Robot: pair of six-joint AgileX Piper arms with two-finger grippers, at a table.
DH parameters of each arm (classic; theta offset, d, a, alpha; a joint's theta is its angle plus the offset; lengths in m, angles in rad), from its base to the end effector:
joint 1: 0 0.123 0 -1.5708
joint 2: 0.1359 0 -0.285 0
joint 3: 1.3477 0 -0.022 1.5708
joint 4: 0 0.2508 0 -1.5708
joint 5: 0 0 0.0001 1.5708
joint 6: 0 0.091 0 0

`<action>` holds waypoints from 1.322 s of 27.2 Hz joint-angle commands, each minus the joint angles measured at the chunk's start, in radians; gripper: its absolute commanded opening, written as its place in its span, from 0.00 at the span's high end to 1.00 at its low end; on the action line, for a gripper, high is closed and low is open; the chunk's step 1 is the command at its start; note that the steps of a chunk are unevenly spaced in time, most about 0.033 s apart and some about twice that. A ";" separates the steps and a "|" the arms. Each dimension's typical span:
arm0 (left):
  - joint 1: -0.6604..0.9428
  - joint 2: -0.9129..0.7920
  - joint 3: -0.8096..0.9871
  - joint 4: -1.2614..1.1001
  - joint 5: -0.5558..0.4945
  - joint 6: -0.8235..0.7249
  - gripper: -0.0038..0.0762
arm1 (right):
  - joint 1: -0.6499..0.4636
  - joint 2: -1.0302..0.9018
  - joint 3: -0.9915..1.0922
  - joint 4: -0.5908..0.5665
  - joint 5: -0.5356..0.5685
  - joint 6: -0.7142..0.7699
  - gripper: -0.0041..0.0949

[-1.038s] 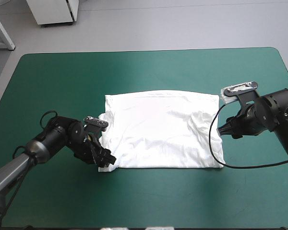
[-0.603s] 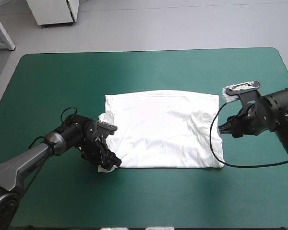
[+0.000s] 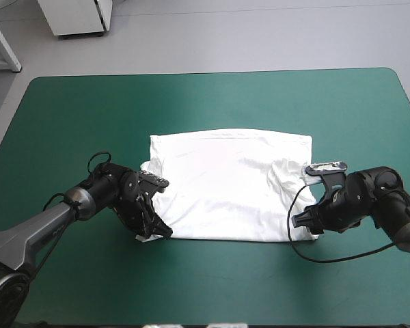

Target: Fold the cloth

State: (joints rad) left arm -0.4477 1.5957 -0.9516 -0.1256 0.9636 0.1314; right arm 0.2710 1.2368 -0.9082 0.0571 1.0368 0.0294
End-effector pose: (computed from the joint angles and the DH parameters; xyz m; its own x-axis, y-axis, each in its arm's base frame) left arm 0.2438 -0.1275 0.2000 -0.8726 0.4847 -0.0600 0.4883 0.8670 -0.0993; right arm 0.2097 0.0629 0.2768 -0.9372 -0.1998 -0.2859 -0.2267 0.9719 0.0638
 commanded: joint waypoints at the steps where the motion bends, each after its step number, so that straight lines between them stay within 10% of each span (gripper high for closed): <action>1: -0.017 0.015 0.007 -0.070 -0.070 -0.002 0.96 | 0.001 0.007 0.019 0.013 -0.065 -0.029 0.38; 15: -0.017 0.015 0.007 -0.071 -0.036 -0.002 0.96 | 0.001 0.256 0.028 0.052 -0.150 -0.076 0.38; 23: -0.017 0.004 -0.037 -0.069 -0.036 -0.002 0.96 | 0.001 0.259 0.028 0.117 -0.144 -0.137 0.97; 36: -0.017 -0.154 -0.175 0.019 0.068 -0.031 0.96 | 0.001 0.128 -0.157 0.033 0.003 -0.110 0.98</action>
State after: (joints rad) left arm -0.4581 1.5392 -1.0883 -0.1191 1.0139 0.1274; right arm 0.2709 1.4284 -0.9948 0.1188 0.9968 -0.0858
